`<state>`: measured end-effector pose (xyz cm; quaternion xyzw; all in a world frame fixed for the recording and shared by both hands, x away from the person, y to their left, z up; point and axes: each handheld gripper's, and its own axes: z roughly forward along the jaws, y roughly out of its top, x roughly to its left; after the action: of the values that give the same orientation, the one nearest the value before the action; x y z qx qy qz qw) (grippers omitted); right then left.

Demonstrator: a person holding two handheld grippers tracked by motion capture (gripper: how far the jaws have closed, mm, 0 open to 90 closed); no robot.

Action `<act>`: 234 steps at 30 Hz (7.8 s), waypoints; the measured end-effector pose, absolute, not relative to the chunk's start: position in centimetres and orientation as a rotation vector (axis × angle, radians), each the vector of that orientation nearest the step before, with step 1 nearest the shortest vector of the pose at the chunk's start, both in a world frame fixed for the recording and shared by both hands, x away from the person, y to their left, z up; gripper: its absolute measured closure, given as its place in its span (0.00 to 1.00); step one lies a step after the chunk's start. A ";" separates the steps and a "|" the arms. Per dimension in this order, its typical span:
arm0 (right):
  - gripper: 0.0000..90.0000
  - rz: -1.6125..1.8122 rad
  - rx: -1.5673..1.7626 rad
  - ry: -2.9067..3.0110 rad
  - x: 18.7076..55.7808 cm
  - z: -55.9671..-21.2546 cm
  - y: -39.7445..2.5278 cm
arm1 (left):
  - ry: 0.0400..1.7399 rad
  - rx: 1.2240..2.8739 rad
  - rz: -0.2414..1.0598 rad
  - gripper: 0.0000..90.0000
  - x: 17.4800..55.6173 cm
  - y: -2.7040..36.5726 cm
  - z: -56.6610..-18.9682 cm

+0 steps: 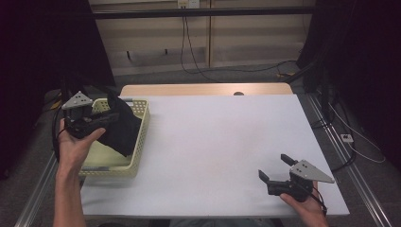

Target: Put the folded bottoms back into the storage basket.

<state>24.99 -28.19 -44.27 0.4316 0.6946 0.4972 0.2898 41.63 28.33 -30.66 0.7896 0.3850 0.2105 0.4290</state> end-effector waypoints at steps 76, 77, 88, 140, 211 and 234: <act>0.03 1.321 1.143 1.879 25.0 -44.4 -27.9 | 1.725 2.048 0.490 0.84 46.3 35.9 -38.6; 0.03 1.322 1.142 1.879 25.0 -44.4 -27.9 | 1.735 2.062 0.490 0.84 46.3 35.8 -38.8; 0.03 1.325 1.138 1.887 25.0 -44.4 -28.0 | 1.714 2.163 0.535 0.84 47.1 34.8 -40.0; 0.03 1.323 1.147 1.881 25.2 -44.5 -27.9 | 1.492 2.193 0.580 0.84 51.4 28.5 -41.5; 0.03 1.318 1.149 1.891 25.3 -44.5 -27.9 | 1.354 2.018 0.628 0.55 51.2 27.5 -40.4; 0.03 1.317 1.149 1.889 25.3 -44.5 -27.8 | 1.171 1.876 0.635 0.09 47.5 29.9 -38.4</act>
<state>25.32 -27.80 -44.54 0.4285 0.7046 0.4911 0.2805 47.47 29.90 -38.43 0.7444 0.4645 0.2518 0.4083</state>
